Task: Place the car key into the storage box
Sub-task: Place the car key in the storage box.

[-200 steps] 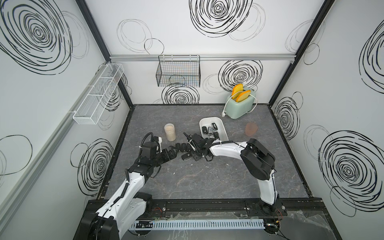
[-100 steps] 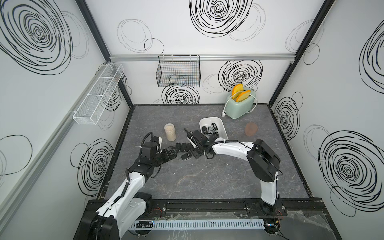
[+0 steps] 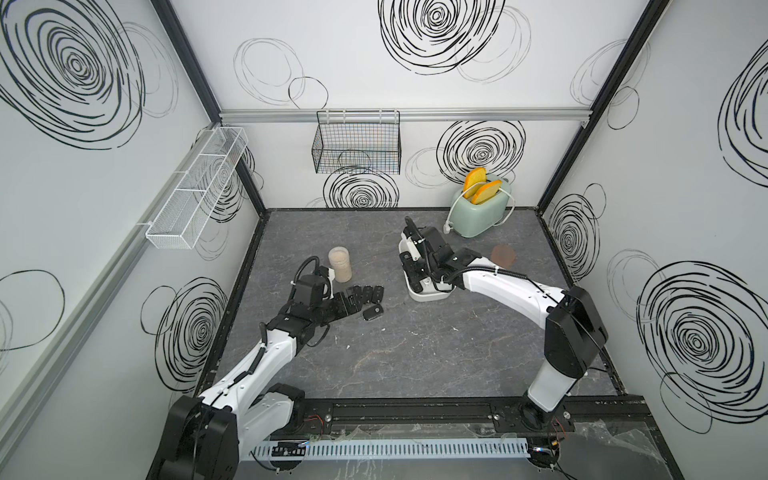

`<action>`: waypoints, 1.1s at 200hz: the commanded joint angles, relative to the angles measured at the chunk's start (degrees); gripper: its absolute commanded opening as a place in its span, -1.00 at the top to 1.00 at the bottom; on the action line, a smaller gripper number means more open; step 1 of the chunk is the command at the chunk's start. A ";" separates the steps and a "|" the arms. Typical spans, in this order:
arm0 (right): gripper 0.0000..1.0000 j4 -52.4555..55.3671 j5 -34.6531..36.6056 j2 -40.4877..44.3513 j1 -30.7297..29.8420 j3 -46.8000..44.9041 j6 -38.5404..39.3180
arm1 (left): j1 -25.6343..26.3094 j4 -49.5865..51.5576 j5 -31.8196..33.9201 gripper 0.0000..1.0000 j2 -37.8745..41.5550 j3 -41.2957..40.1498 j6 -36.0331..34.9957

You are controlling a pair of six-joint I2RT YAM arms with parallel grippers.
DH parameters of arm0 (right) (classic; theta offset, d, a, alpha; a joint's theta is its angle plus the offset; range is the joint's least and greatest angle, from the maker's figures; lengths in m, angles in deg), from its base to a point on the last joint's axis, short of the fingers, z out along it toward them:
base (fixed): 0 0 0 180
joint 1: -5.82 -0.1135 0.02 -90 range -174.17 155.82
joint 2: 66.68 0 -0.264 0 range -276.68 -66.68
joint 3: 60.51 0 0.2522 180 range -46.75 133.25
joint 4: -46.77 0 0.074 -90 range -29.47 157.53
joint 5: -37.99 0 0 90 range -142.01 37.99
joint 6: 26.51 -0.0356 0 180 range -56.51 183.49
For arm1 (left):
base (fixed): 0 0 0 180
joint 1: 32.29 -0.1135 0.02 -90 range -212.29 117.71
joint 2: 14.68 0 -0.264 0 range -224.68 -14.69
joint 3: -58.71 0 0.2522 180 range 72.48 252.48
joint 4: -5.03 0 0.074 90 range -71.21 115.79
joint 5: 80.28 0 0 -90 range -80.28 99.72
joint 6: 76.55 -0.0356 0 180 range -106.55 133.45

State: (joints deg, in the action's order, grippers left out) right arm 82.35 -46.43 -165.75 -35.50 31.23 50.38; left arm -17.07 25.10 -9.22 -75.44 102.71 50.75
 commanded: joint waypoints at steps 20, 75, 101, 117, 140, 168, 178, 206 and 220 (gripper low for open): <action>0.43 -1.30 1.16 0.20 4.98 -3.36 1.60 | 3.95 -1.19 3.23 -0.96 -3.71 4.58 -2.17; 0.41 -2.30 1.77 -2.70 8.64 -6.14 2.51 | 4.99 2.62 5.92 -0.96 -7.18 9.07 -6.79; 0.40 -3.64 1.04 -4.28 8.95 -6.77 2.62 | 4.99 3.95 6.75 -0.96 -7.55 9.84 -7.58; 0.39 -4.57 0.34 -5.98 8.94 -5.91 2.80 | 4.99 4.31 6.81 -0.96 -7.60 9.93 -7.51; 0.39 -4.54 0.10 -9.37 8.95 -2.75 3.34 | 4.99 4.99 7.07 -0.96 -7.11 9.67 -6.92; 0.37 -3.52 0.64 -13.20 9.07 1.02 3.78 | 4.99 6.68 8.35 -0.96 -5.60 9.38 -7.14; 0.36 -3.41 0.78 -14.11 9.23 1.80 3.92 | 4.99 7.24 8.87 -0.96 -5.01 9.15 -7.40; 0.34 -2.68 0.73 -16.26 9.23 3.59 3.91 | 5.06 8.97 10.15 -0.96 -4.07 9.21 -8.57; 0.30 -2.18 0.68 -17.14 9.18 4.38 3.74 | 4.99 9.59 10.41 -0.96 -3.96 9.27 -9.10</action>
State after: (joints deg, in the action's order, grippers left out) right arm 79.44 -45.86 -181.44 -26.56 33.02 53.64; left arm -12.31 33.14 -0.65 -80.46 111.13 43.54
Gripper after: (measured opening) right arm 0.344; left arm 0.982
